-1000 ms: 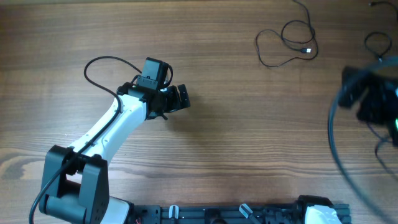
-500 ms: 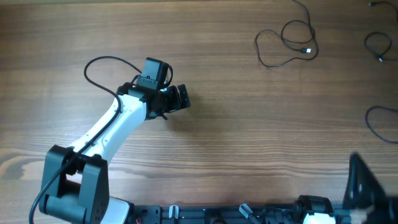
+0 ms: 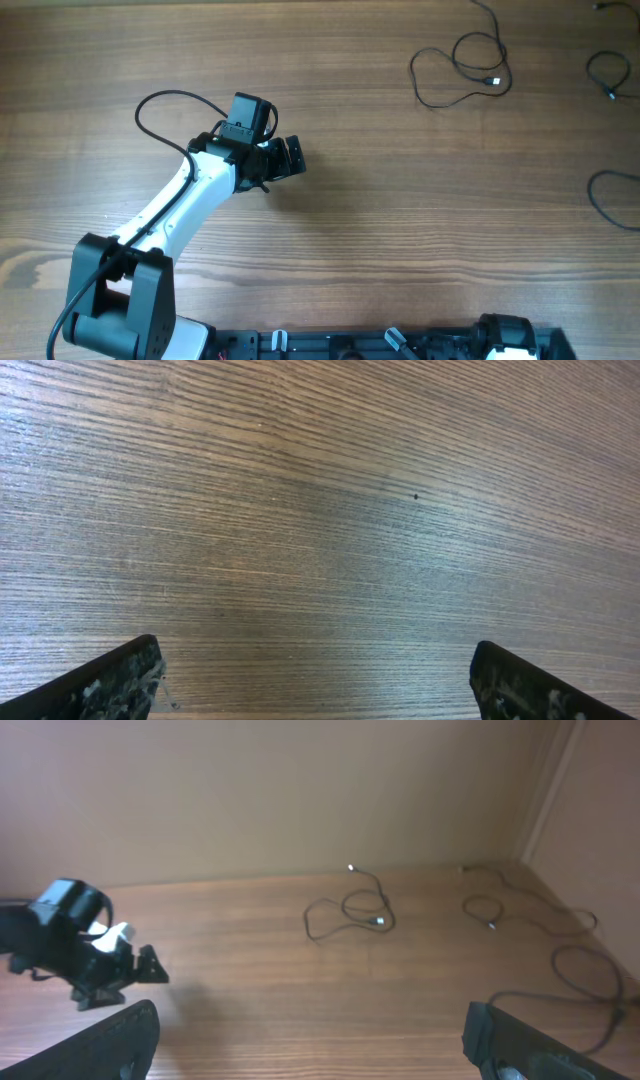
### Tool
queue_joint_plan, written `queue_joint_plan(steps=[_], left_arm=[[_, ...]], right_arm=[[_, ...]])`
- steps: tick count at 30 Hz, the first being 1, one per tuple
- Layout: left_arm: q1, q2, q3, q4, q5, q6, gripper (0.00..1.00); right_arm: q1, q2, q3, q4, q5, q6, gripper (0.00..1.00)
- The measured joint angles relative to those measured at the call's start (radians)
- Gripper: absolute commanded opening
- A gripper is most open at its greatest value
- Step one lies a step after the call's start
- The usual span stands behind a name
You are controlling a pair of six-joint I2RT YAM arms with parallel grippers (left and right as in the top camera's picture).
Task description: Untangle cables
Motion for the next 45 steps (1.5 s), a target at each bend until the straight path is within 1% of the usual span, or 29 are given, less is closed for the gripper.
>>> queue_joint_plan(steps=[3, 11, 14, 20, 25, 31, 34, 41, 45], left_arm=[[0.000, 0.000, 0.000, 0.000, 0.000, 0.000, 1.00], [0.000, 0.000, 0.000, 0.000, 0.000, 0.000, 1.00], [0.000, 0.000, 0.000, 0.000, 0.000, 0.000, 1.00], [0.000, 0.000, 0.000, 0.000, 0.000, 0.000, 1.00], [0.000, 0.000, 0.000, 0.000, 0.000, 0.000, 1.00], [0.000, 0.000, 0.000, 0.000, 0.000, 0.000, 1.00], [0.000, 0.000, 0.000, 0.000, 0.000, 0.000, 1.00], [0.000, 0.000, 0.000, 0.000, 0.000, 0.000, 1.00], [0.000, 0.000, 0.000, 0.000, 0.000, 0.000, 1.00]], right_arm=[[0.000, -0.038, 0.003, 0.000, -0.010, 0.020, 1.00], [0.000, -0.058, -0.009, -0.002, -0.020, 0.254, 1.00], [0.000, -0.058, -0.012, -0.002, -0.020, 0.320, 1.00], [0.000, -0.058, -0.013, -0.002, -0.011, 0.381, 1.00], [0.000, -0.058, -0.051, 0.030, -0.001, 0.388, 1.00], [0.000, -0.058, -0.240, 0.170, 0.014, 0.391, 1.00], [0.000, -0.058, -0.371, 0.250, 0.018, 0.391, 1.00], [0.000, -0.065, -0.682, 0.523, 0.018, 0.394, 1.00], [0.000, -0.122, -0.829, 0.675, 0.018, 0.394, 1.00]])
